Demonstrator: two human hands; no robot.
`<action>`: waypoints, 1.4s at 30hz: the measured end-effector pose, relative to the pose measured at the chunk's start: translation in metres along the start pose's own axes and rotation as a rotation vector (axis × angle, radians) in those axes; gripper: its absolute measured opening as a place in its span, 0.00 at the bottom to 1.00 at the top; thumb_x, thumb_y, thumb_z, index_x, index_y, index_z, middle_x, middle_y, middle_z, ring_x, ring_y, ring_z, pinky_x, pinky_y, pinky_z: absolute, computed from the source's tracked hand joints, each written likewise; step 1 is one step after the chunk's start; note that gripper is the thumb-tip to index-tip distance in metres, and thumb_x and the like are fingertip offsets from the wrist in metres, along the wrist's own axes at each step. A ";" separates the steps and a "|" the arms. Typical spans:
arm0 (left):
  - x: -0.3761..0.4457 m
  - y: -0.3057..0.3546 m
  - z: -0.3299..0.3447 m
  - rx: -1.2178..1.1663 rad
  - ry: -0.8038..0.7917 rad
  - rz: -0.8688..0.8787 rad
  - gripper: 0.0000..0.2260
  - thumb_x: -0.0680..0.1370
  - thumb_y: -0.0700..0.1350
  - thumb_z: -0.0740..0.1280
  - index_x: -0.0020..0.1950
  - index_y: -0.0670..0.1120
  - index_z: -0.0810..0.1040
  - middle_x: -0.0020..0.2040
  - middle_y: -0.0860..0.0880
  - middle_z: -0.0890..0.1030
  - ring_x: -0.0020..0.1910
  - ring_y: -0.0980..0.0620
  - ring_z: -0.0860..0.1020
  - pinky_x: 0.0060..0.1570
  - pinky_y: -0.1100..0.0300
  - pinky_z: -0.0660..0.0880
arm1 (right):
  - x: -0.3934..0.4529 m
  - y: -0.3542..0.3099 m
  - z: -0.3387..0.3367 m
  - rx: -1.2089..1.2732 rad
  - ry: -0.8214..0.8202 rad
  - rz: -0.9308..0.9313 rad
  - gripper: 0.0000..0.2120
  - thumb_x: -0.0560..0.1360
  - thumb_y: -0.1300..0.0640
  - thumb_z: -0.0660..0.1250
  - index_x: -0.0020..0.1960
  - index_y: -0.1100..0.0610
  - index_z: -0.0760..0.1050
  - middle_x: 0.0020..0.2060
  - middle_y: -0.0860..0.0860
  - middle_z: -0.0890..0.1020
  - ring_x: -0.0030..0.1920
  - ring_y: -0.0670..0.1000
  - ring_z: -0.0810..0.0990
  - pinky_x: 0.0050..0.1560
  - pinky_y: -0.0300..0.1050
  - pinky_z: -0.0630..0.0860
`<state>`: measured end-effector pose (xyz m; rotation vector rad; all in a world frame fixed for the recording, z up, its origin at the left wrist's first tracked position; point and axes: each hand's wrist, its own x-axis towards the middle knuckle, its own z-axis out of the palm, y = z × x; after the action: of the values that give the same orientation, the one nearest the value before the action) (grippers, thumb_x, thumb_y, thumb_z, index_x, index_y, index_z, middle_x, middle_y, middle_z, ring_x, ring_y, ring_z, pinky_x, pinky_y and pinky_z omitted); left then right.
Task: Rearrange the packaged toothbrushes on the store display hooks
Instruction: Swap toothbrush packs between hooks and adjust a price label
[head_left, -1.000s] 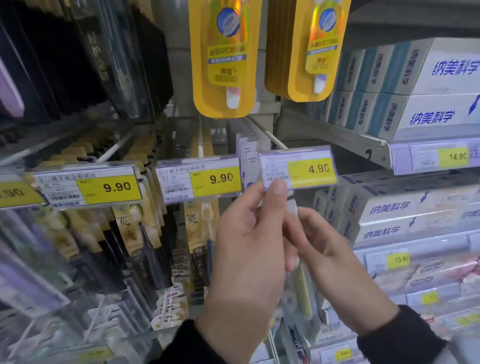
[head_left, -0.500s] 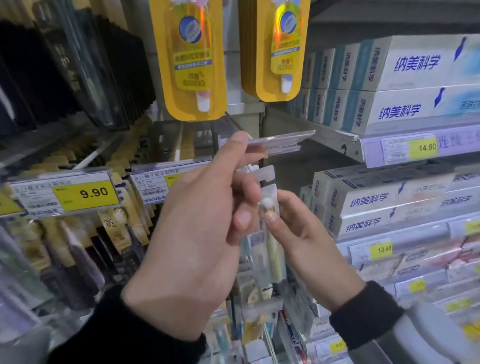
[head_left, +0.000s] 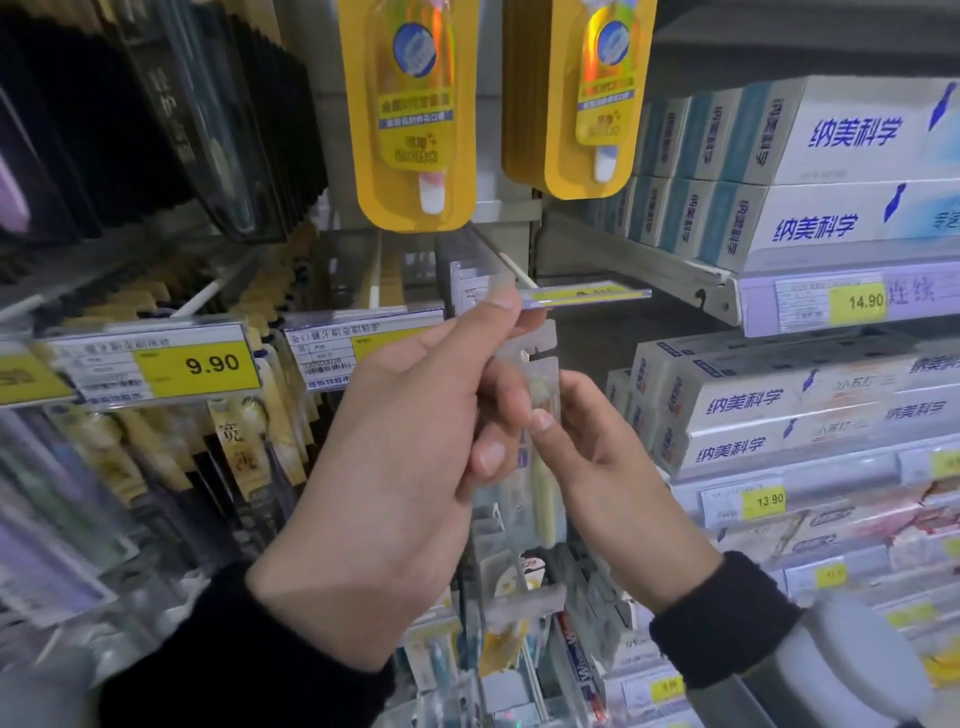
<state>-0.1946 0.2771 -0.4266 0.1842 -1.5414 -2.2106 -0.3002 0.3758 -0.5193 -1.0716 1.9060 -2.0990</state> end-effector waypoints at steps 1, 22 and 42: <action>0.000 0.000 -0.001 0.004 0.001 -0.003 0.13 0.79 0.49 0.66 0.51 0.41 0.84 0.23 0.48 0.70 0.17 0.56 0.60 0.19 0.67 0.60 | -0.001 0.000 0.000 0.018 0.004 0.011 0.09 0.84 0.57 0.60 0.62 0.54 0.75 0.52 0.46 0.85 0.54 0.42 0.83 0.54 0.39 0.78; 0.003 -0.038 -0.025 0.251 0.067 -0.053 0.10 0.81 0.45 0.64 0.47 0.49 0.85 0.24 0.49 0.74 0.18 0.55 0.63 0.18 0.68 0.60 | 0.011 0.005 -0.015 -0.258 0.147 0.137 0.07 0.81 0.55 0.66 0.58 0.53 0.79 0.52 0.44 0.84 0.52 0.38 0.82 0.51 0.26 0.73; -0.173 -0.189 -0.318 0.518 0.403 -0.372 0.11 0.78 0.38 0.67 0.38 0.48 0.84 0.26 0.52 0.77 0.21 0.54 0.70 0.22 0.68 0.65 | -0.157 0.131 0.221 -0.365 -0.364 0.297 0.13 0.77 0.64 0.68 0.41 0.47 0.79 0.38 0.45 0.83 0.40 0.47 0.82 0.40 0.39 0.76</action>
<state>0.0192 0.1305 -0.7417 1.0779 -1.9088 -1.8045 -0.1083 0.2475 -0.7119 -1.0590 2.1392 -1.3303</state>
